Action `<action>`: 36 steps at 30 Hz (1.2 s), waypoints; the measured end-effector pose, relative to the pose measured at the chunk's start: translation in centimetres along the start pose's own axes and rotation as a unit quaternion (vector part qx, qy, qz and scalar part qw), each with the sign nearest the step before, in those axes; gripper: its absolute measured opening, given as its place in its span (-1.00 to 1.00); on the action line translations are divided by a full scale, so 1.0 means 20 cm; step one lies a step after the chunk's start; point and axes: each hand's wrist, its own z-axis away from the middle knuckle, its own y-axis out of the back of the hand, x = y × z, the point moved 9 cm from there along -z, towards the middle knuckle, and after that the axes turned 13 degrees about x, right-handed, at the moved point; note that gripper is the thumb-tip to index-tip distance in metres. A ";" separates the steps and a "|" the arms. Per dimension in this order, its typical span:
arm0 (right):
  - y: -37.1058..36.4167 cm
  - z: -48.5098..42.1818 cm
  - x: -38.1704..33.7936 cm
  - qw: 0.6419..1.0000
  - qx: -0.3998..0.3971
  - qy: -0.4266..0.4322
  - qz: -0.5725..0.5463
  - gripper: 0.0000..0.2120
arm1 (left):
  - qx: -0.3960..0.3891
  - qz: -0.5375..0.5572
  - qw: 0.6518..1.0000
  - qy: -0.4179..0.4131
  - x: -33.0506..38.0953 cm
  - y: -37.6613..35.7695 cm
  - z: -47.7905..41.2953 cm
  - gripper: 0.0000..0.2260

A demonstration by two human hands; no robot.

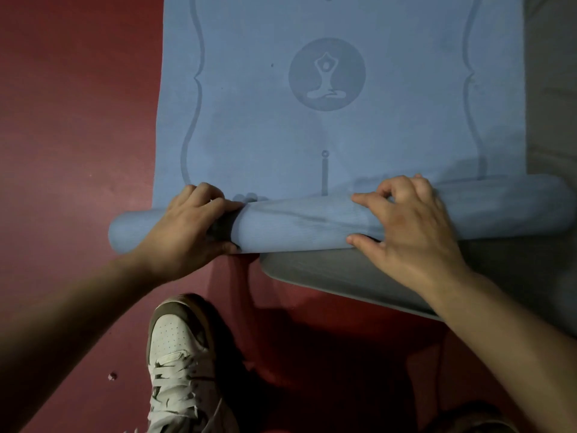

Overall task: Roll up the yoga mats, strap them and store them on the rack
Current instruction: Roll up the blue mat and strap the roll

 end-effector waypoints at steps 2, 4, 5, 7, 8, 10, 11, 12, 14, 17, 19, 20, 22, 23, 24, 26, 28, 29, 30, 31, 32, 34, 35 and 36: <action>0.00 -0.02 0.00 1.000 -0.006 0.010 0.000 -0.43 | -0.007 -0.004 1.000 -0.004 0.00 0.01 -0.02 -0.34; 0.00 -0.03 -0.01 1.000 -0.004 0.011 -0.007 -0.46 | 0.000 -0.006 1.000 0.015 -0.02 0.02 -0.03 -0.31; 0.01 -0.03 -0.01 1.000 -0.001 0.011 -0.009 -0.49 | 0.006 -0.005 0.999 0.031 -0.03 0.03 -0.03 -0.31; 0.01 -0.05 -0.01 1.000 0.010 0.010 -0.007 -0.55 | 0.019 -0.006 0.998 0.051 -0.04 0.05 -0.04 -0.41; 0.01 -0.06 0.00 1.000 0.014 0.010 -0.007 -0.57 | 0.026 -0.009 0.998 0.051 -0.04 0.06 -0.05 -0.48; 0.00 -0.07 0.01 1.000 0.012 0.014 -0.005 -0.58 | 0.031 -0.008 0.998 0.049 -0.05 0.08 -0.08 -0.57; 0.00 -0.08 0.02 1.000 0.005 0.017 -0.001 -0.54 | 0.030 -0.005 0.999 0.046 -0.05 0.08 -0.09 -0.56; -0.01 -0.08 0.03 1.000 -0.003 0.022 0.006 -0.49 | 0.028 -0.005 0.999 0.040 -0.06 0.07 -0.09 -0.54; -0.02 -0.08 0.03 0.999 -0.025 0.034 0.021 -0.35 | 0.039 -0.033 0.998 0.033 -0.06 0.06 -0.07 -0.49; -0.05 -0.07 0.03 0.997 -0.054 0.042 0.046 -0.15 | 0.044 -0.098 0.994 0.022 -0.02 0.02 -0.01 -0.31; -0.07 -0.07 0.03 0.996 -0.050 0.048 0.060 -0.11 | 0.012 -0.148 0.989 0.018 0.01 -0.05 0.02 -0.11; -0.07 -0.07 0.03 0.996 -0.041 0.053 0.063 -0.12 | 0.004 -0.170 0.985 0.019 0.02 -0.08 0.02 -0.05; -0.06 -0.09 0.02 0.995 -0.022 0.068 0.066 -0.16 | 0.021 -0.197 0.980 0.024 0.02 -0.10 0.00 -0.07; -0.06 -0.09 0.01 0.994 -0.015 0.079 0.069 -0.18 | 0.038 -0.201 0.978 0.026 0.02 -0.09 -0.02 -0.11; -0.06 -0.10 0.00 0.993 -0.011 0.089 0.072 -0.20 | 0.051 -0.203 0.978 0.026 0.01 -0.08 -0.03 -0.16; -0.06 -0.12 0.00 0.992 -0.011 0.104 0.071 -0.23 | 0.062 -0.199 0.978 0.025 0.00 -0.07 -0.05 -0.22; -0.05 -0.13 0.01 0.991 -0.016 0.111 0.067 -0.25 | 0.066 -0.189 0.979 0.024 -0.01 -0.06 -0.05 -0.26; -0.05 -0.14 0.01 0.991 -0.020 0.114 0.066 -0.26 | 0.067 -0.183 0.981 0.024 -0.01 -0.05 -0.06 -0.28; -0.05 -0.15 0.01 0.991 -0.024 0.115 0.066 -0.26 | 0.067 -0.177 0.982 0.025 -0.01 -0.05 -0.06 -0.29; -0.05 -0.15 0.01 0.991 -0.027 0.114 0.066 -0.27 | 0.066 -0.172 0.983 0.026 -0.01 -0.05 -0.06 -0.31; -0.06 -0.14 0.01 0.991 -0.031 0.109 0.066 -0.27 | 0.064 -0.168 0.983 0.026 -0.01 -0.04 -0.06 -0.31; -0.06 -0.11 0.00 0.992 -0.042 0.098 0.064 -0.28 | 0.053 -0.160 0.985 0.022 0.00 -0.05 -0.04 -0.31; -0.06 -0.08 0.00 0.992 -0.048 0.094 0.066 -0.28 | 0.046 -0.153 0.987 0.019 0.00 -0.05 -0.01 -0.32; -0.06 -0.04 -0.01 0.992 -0.051 0.095 0.068 -0.28 | 0.039 -0.144 0.989 0.014 0.01 -0.05 0.02 -0.34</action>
